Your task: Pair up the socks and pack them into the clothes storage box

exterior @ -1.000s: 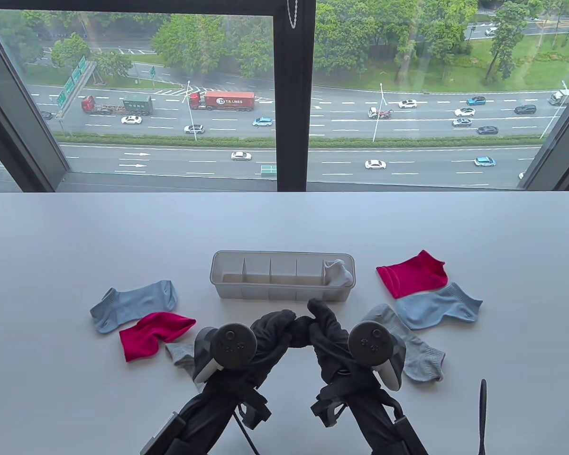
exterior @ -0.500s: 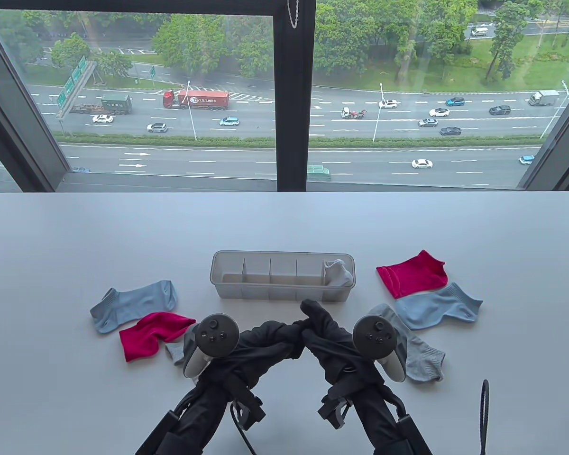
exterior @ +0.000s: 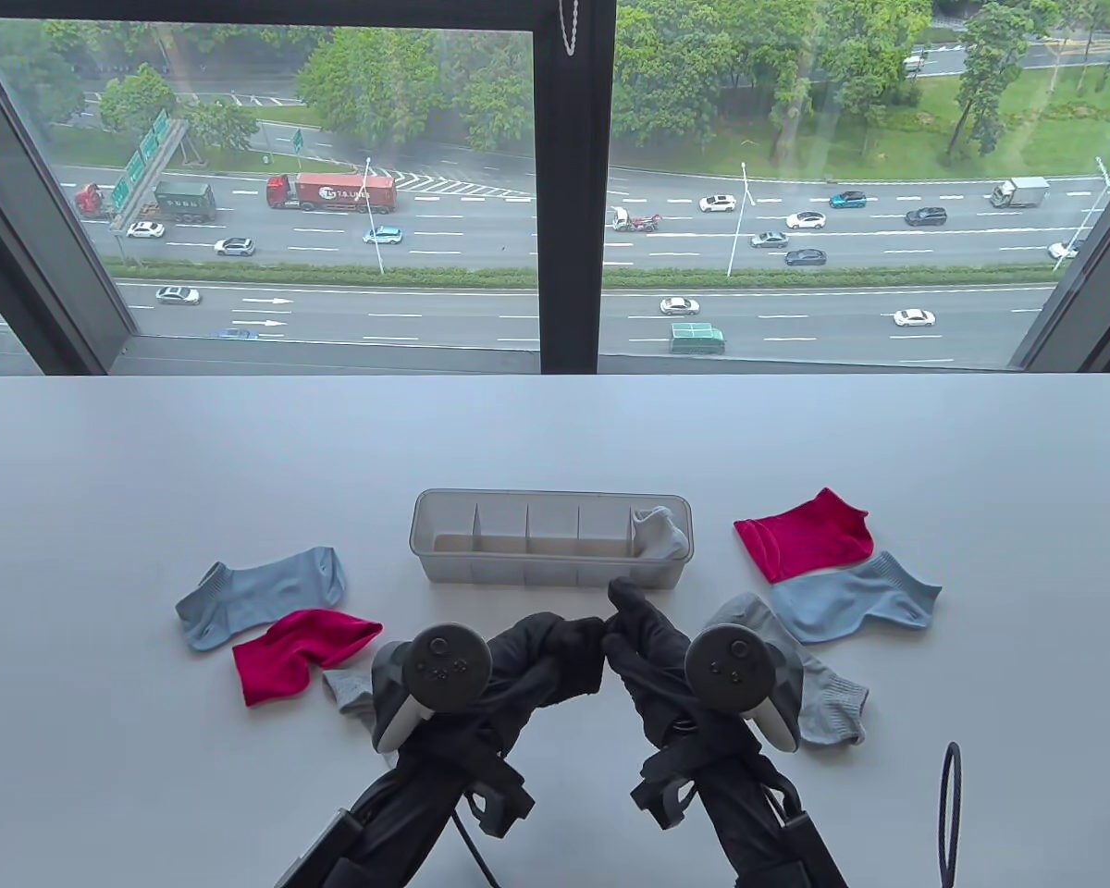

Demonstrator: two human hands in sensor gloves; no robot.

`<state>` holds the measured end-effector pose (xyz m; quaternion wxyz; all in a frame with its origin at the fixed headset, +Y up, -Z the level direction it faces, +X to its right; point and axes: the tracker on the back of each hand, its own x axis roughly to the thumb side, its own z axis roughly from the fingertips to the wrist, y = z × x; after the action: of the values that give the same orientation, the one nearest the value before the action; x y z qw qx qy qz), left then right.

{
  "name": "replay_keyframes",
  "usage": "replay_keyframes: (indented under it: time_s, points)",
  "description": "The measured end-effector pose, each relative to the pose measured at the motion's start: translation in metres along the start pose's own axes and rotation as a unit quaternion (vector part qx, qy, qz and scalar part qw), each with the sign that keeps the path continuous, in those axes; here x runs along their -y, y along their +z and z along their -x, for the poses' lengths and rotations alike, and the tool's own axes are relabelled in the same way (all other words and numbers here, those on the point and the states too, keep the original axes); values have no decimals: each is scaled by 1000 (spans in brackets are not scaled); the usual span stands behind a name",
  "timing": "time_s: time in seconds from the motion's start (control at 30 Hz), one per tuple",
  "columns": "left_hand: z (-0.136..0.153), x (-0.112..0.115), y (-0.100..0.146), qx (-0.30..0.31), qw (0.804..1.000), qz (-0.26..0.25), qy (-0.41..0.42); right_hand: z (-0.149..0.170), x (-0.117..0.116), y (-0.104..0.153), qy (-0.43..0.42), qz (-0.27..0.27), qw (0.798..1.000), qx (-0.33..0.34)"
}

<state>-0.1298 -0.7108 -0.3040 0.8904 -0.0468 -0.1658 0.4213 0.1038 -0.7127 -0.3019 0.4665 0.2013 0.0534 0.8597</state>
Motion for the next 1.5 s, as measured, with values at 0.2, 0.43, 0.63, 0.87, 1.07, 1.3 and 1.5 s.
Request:
replay_keyframes:
  time_s: [0.2, 0.43, 0.63, 0.87, 1.07, 1.3, 1.5]
  points:
    - [2, 3, -2, 20, 996, 17, 83, 10, -25, -4, -76, -38, 995, -60]
    - [5, -2, -5, 52, 981, 103, 154, 14, -8, -2, 7, -18, 1000, -25]
    - [15, -2, -6, 7, 968, 166, 187, 10, -5, -1, 33, -4, 999, -25]
    - [6, -7, 0, -19, 992, -3, 124, 5, -20, -3, -11, -34, 999, -33]
    - [8, -4, -3, 13, 991, 45, 127, 8, -27, -2, -23, -25, 998, -47]
    - [3, 3, -6, 19, 985, 131, 112, 14, -6, -1, 33, -17, 999, -39]
    - [9, 0, -4, -16, 993, 61, 97, 10, -15, -3, 18, -52, 998, -38]
